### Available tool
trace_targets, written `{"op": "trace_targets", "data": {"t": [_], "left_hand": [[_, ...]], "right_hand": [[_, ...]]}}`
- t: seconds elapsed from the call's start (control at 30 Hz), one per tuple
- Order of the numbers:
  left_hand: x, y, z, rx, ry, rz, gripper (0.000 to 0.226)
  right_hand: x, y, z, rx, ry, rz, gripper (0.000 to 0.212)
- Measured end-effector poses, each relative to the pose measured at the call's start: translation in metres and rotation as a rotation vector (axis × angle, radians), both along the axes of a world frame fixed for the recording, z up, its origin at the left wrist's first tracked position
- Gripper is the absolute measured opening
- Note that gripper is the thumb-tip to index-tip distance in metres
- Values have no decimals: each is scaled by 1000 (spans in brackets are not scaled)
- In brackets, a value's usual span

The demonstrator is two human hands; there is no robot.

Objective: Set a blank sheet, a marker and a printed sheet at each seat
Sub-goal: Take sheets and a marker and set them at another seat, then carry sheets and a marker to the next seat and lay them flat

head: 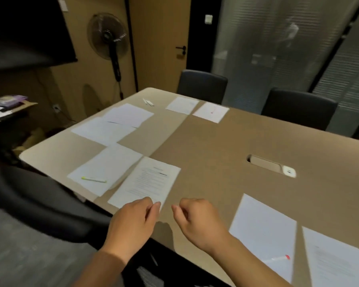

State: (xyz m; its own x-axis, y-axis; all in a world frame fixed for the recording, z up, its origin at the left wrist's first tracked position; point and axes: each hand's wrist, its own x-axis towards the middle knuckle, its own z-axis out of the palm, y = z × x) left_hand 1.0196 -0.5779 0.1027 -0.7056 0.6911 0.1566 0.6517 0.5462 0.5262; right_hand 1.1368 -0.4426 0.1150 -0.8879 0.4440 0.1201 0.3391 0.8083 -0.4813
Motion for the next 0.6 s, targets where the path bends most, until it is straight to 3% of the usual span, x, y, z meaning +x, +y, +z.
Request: {"op": "trace_targets", "data": {"t": [0.13,0.3,0.6], "left_hand": [[-92,-84,23,85,-24,31,41],[-183,-156,44,128,77,116,38],[-369,-230,27,61,52,197,30]], "right_hand": [[-100,-69,31,40,9,25,49],[-207,-135,55,118,0,95,48],[-420,-188,18,99,-49,158,45]]}}
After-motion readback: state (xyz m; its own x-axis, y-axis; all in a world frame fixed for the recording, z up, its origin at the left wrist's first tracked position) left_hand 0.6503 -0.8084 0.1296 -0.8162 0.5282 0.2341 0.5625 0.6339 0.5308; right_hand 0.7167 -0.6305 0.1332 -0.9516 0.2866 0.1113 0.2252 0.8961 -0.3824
